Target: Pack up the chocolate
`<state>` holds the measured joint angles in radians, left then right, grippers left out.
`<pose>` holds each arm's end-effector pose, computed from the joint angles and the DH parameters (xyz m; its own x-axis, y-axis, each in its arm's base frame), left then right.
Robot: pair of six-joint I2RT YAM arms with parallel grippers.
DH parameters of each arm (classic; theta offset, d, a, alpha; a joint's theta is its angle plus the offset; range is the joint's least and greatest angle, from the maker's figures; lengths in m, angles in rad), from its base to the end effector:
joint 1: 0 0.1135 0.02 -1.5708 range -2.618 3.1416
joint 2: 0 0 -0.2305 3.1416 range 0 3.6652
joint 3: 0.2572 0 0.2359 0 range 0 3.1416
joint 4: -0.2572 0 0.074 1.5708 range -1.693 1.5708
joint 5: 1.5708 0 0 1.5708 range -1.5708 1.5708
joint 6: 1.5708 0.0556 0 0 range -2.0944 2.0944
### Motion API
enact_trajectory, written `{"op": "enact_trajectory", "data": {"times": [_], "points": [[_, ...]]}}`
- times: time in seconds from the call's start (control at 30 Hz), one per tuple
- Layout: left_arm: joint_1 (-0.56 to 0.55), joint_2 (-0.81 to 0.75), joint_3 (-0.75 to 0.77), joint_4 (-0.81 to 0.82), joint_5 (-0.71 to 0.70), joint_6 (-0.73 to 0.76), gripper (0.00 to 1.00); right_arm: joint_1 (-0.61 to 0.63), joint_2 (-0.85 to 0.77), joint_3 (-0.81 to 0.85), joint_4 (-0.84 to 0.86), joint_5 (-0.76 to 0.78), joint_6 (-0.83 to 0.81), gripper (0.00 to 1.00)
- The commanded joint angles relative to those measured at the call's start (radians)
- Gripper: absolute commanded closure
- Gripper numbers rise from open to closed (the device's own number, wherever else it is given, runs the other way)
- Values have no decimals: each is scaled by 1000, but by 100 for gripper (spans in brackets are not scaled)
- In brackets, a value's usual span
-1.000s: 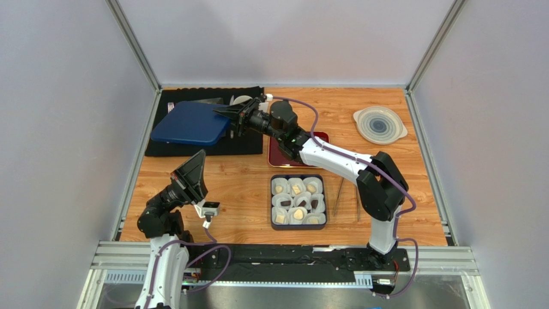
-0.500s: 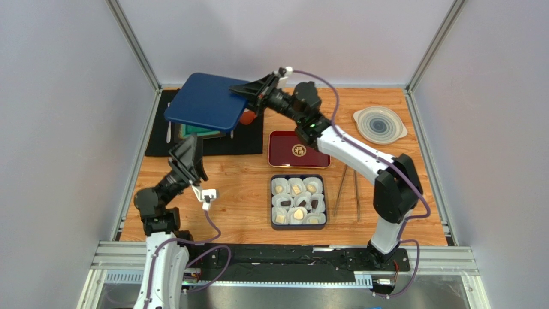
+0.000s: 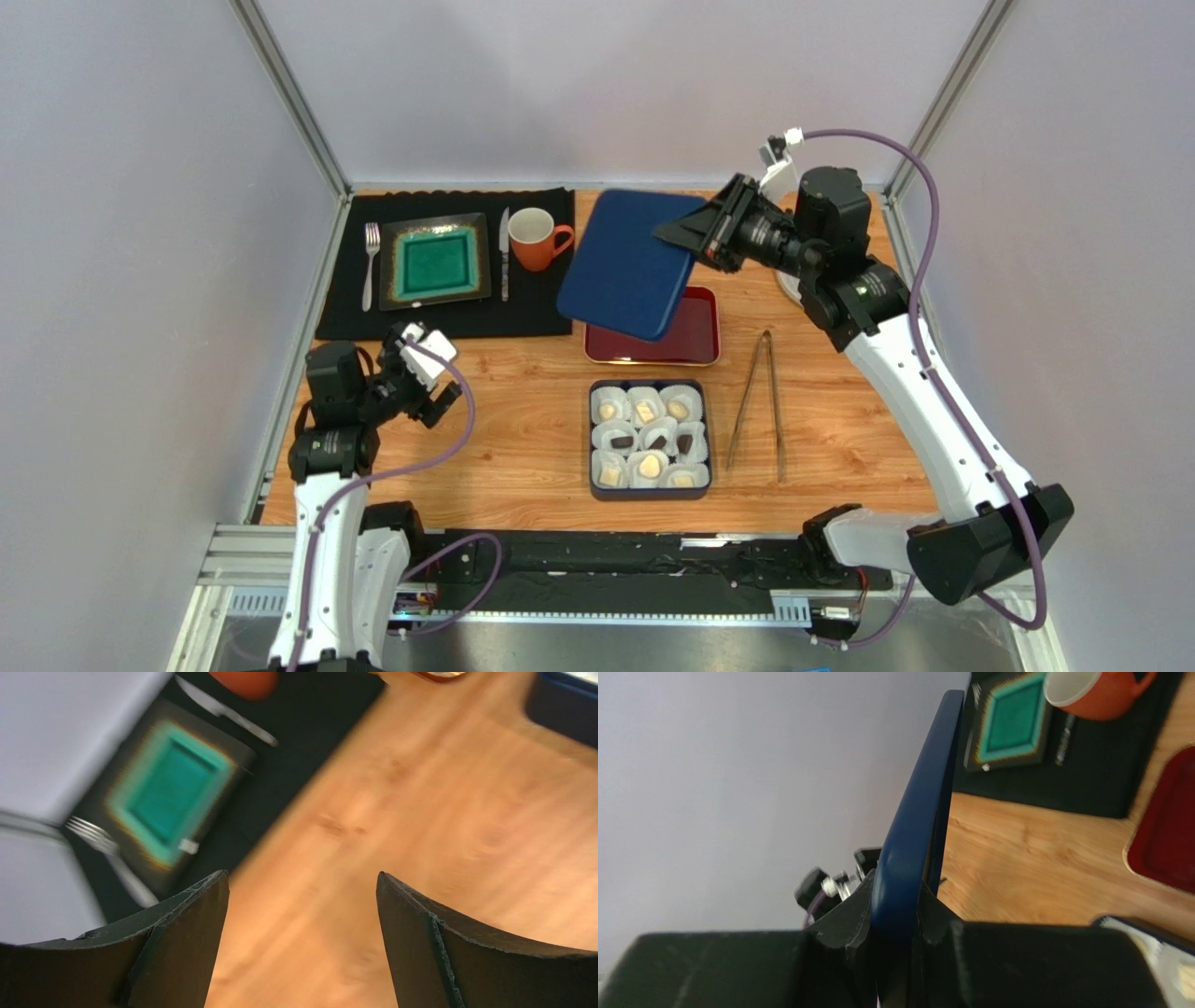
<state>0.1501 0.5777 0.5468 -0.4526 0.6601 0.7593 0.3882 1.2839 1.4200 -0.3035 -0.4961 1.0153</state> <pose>0.1645 -0.0096 0.2375 -0.0452 0.5432 -0.8384 0.6201 0.6732 0.4027 0.2620 0.1357 0.4045 -0.7333 0.5074 -0.4526 -0.2736 0.3892 0.8796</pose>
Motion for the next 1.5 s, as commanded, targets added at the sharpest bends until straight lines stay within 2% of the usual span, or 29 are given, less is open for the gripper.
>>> {"op": "enact_trajectory", "data": {"times": [0.0,0.1,0.17,0.33,0.4,0.53,0.77,1.0,1.47], "points": [[-1,96,36,-150,79,-380,13,-31,-75,-91,-233,-85,-198,98],[-36,137,33,-123,153,-512,5,-32,-145,-203,-240,-107,-219,98],[-110,160,24,-92,159,-552,4,-32,-184,-292,-220,-122,-215,98],[-295,201,-45,58,67,-666,3,-34,-271,-469,-88,-235,-156,98],[-325,246,-47,103,65,-710,3,-34,-288,-528,-40,-262,-146,98],[-395,300,-41,164,-11,-704,2,-34,-305,-621,79,-315,-101,99],[-402,341,-27,176,-83,-667,2,-38,-232,-713,178,-332,-86,100],[-403,323,-33,163,-100,-655,1,-51,-143,-745,176,-335,-132,100],[-403,317,-10,132,-116,-643,1,-97,-84,-797,141,-341,-195,98]]}}
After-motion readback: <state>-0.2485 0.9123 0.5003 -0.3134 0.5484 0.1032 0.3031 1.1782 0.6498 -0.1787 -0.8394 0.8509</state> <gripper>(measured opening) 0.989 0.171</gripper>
